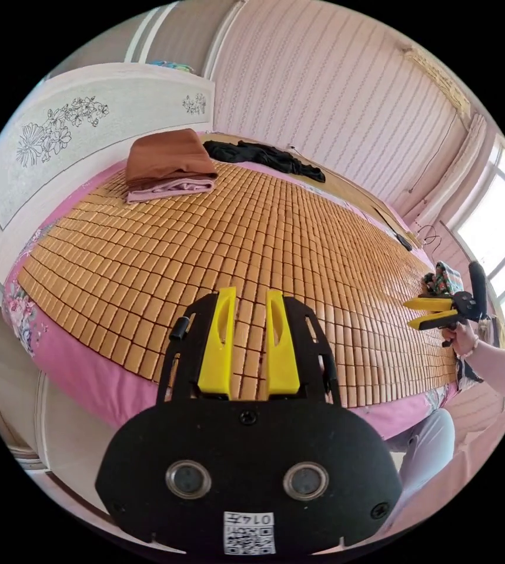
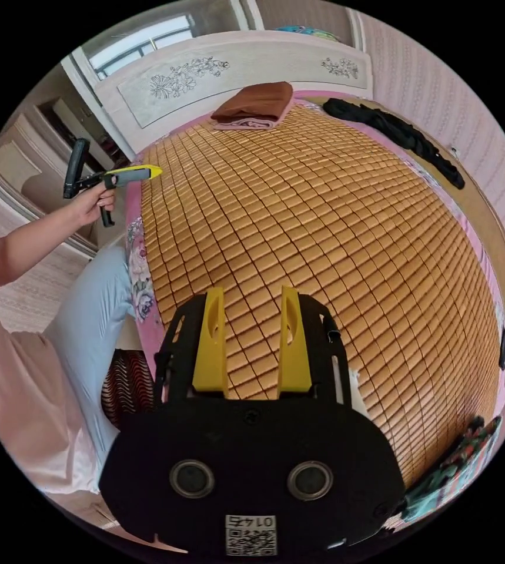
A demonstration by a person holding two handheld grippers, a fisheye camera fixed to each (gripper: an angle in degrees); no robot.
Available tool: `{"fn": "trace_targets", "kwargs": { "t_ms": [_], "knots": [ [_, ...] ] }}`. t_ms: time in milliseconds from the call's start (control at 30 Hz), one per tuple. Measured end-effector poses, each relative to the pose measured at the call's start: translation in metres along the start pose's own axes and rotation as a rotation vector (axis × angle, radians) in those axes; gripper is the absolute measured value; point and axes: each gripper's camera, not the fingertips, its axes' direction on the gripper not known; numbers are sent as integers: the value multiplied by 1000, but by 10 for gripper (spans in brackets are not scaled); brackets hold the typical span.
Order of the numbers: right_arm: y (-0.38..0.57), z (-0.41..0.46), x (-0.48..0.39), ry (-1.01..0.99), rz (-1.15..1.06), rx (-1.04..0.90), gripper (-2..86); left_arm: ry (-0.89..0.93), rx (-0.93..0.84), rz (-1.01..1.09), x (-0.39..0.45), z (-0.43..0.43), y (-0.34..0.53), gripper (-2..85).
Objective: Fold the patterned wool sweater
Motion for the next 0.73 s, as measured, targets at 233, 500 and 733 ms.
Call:
{"fn": "trace_targets", "kwargs": {
  "t_ms": [233, 500, 733],
  "knots": [
    [-188, 90, -42, 214, -249, 34, 134, -69, 93, -228, -128, 19, -58, 105],
    [-363, 229, -78, 386, -414, -89, 118, 9, 157, -427, -209, 58, -142, 111],
    [-422, 303, -88, 531, -351, -63, 107, 76, 80, -493, -237, 98, -184, 82]
  ]
}}
